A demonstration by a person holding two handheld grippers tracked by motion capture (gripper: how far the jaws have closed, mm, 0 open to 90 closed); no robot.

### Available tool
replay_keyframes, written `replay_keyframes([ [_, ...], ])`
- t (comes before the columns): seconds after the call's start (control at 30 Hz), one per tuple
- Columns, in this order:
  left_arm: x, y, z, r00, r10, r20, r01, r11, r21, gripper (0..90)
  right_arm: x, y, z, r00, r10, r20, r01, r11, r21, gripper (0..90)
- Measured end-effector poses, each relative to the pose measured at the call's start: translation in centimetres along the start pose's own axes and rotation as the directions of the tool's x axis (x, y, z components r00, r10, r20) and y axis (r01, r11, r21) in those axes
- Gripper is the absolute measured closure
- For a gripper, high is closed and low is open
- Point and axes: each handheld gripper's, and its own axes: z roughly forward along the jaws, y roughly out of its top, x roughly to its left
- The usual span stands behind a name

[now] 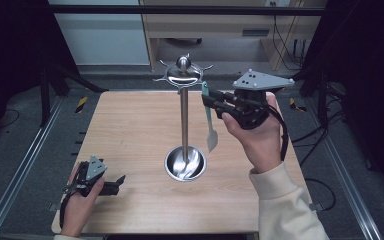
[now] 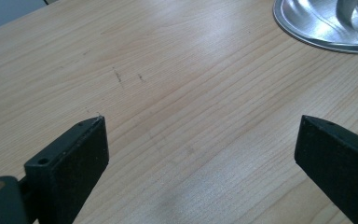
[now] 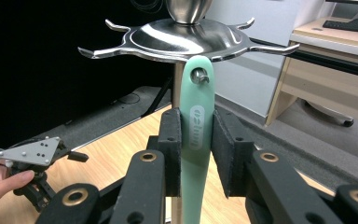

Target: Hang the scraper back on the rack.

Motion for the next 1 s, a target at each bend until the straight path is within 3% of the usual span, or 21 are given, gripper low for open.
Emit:
replay_keyframes([
  [0.67, 0.0, 0.0, 0.0, 1.0000, 0.004, 0.002, -0.004, 1.0000, 0.003, 2.7, 0.1, -0.1, 0.2, 0.9999, 0.000, 0.011, 0.000, 1.000, -0.009, 70.7],
  [0.87, 0.0, 0.0, 0.0, 1.0000, 0.001, 0.002, -0.001, 1.0000, 0.001, 2.7, 0.0, -0.2, -0.2, 0.9993, -0.002, 0.038, 0.002, 1.000, -0.003, 57.0],
  [0.9, 0.0, 0.0, 0.0, 1.0000, 0.001, 0.001, -0.001, 1.0000, 0.000, 2.7, -0.1, -0.3, -0.5, 0.9982, -0.005, 0.060, 0.005, 1.000, -0.001, 50.0],
  [0.97, 0.0, 0.0, 0.0, 1.0000, 0.003, 0.001, -0.003, 1.0000, 0.003, 2.7, -0.2, -0.4, -0.6, 0.9972, -0.012, 0.074, 0.012, 1.000, 0.001, 46.6],
  [1.0, -0.1, 0.0, 0.0, 1.0000, 0.002, 0.001, -0.002, 1.0000, 0.001, 2.7, -0.4, -0.7, -1.0, 0.9944, -0.011, 0.105, 0.011, 1.000, -0.002, 40.2],
])
